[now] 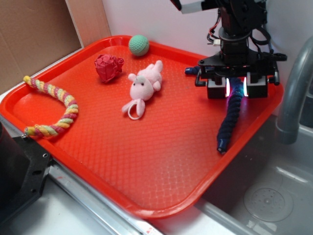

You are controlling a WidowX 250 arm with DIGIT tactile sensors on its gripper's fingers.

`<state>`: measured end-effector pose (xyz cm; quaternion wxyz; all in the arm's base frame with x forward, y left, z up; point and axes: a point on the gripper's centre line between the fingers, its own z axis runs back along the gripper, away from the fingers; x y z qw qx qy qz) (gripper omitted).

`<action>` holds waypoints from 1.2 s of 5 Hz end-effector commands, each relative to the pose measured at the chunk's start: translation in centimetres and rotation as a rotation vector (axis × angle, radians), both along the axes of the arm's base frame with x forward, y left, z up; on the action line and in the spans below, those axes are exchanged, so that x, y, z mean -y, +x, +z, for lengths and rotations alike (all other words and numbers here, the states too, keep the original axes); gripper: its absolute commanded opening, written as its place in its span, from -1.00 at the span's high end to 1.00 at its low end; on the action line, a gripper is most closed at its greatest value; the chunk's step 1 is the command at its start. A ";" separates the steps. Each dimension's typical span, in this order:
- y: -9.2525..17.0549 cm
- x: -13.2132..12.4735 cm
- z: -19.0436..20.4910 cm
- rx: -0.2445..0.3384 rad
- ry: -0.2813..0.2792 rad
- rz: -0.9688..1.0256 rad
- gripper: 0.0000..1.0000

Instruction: Grab the blue rope.

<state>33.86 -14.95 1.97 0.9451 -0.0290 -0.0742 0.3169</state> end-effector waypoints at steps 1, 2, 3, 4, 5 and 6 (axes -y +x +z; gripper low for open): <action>-2.0 -2.0 7.3 0.057 -0.046 -0.085 1.00; -4.7 -4.3 12.1 0.064 -0.041 -0.263 1.00; -7.4 -7.2 15.4 0.030 -0.066 -0.382 1.00; -9.8 -9.1 17.2 -0.031 -0.052 -0.488 1.00; -12.2 -10.8 18.0 -0.030 -0.054 -0.470 1.00; -13.5 -12.5 18.1 -0.016 -0.101 -0.420 1.00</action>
